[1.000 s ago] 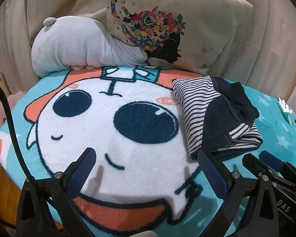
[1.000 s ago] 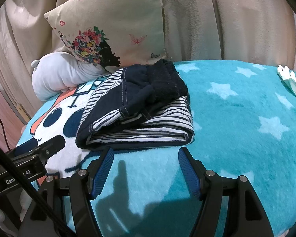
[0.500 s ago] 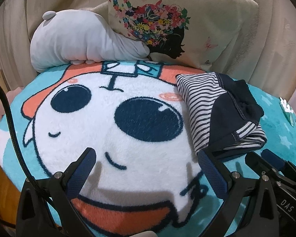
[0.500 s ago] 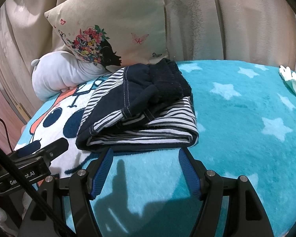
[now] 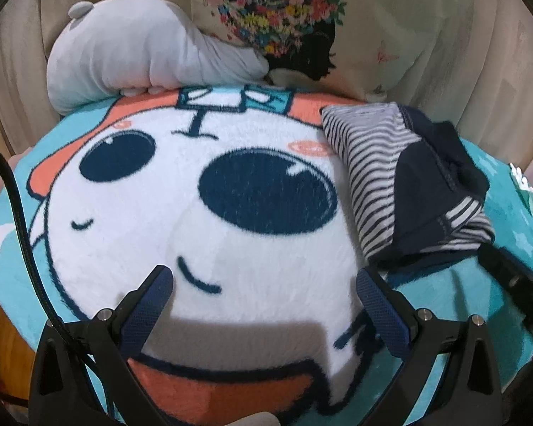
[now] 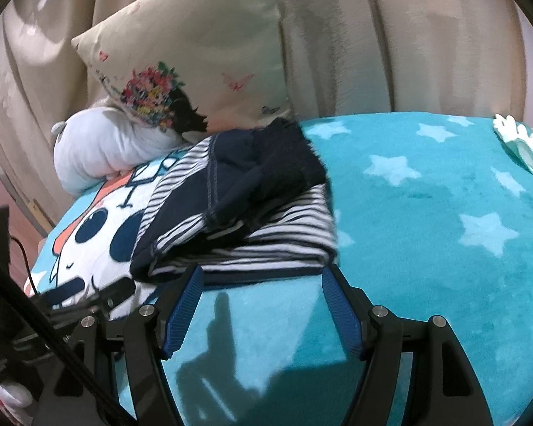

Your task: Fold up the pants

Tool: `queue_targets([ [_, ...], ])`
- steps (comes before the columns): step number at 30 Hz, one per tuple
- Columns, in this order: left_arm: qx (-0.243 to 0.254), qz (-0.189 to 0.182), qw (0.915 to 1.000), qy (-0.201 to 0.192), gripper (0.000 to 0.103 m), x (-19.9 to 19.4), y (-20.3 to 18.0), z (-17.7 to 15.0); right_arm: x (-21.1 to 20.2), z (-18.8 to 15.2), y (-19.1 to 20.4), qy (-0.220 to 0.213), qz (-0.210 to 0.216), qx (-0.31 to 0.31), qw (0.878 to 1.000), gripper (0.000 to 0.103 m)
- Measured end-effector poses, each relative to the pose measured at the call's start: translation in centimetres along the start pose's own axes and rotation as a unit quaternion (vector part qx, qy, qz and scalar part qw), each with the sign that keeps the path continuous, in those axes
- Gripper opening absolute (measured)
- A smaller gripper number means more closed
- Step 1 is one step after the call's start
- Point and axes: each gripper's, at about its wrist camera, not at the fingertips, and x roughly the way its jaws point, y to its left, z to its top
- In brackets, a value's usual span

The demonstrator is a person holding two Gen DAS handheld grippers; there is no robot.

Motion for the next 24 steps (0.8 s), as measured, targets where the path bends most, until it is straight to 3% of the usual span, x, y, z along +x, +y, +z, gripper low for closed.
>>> queue_targets([
  [11, 0.036, -0.013, 0.9992, 0.006, 0.103, 0.3, -0.2, -1.3, -0.9, 4.2, -3.4, -0.037, -0.009, 0.065, 0.997, 0.073],
  [16, 0.036, -0.039, 0.9983, 0.025, 0.100, -0.1, 0.2, -1.0, 2.3, 7.4, -4.4, -0.011, 0.039, 0.089, 0.995, 0.072],
  [18, 0.015, -0.066, 0.9973, 0.026, 0.094, -0.6, 0.7, -0.4, 4.4, 7.9, -4.1, 0.018, 0.067, 0.081, 0.994, 0.040],
  [19, 0.004, -0.079, 0.9966, 0.023, 0.094, -1.1, 1.1, 0.1, 5.0, 7.9, -3.9, 0.033, 0.071, 0.075, 0.994, 0.019],
  [24, -0.025, -0.101, 0.9946, 0.006, 0.094, -1.7, 2.2, 2.7, 5.0, 7.4, -4.4, 0.050, 0.003, 0.059, 0.997, 0.017],
])
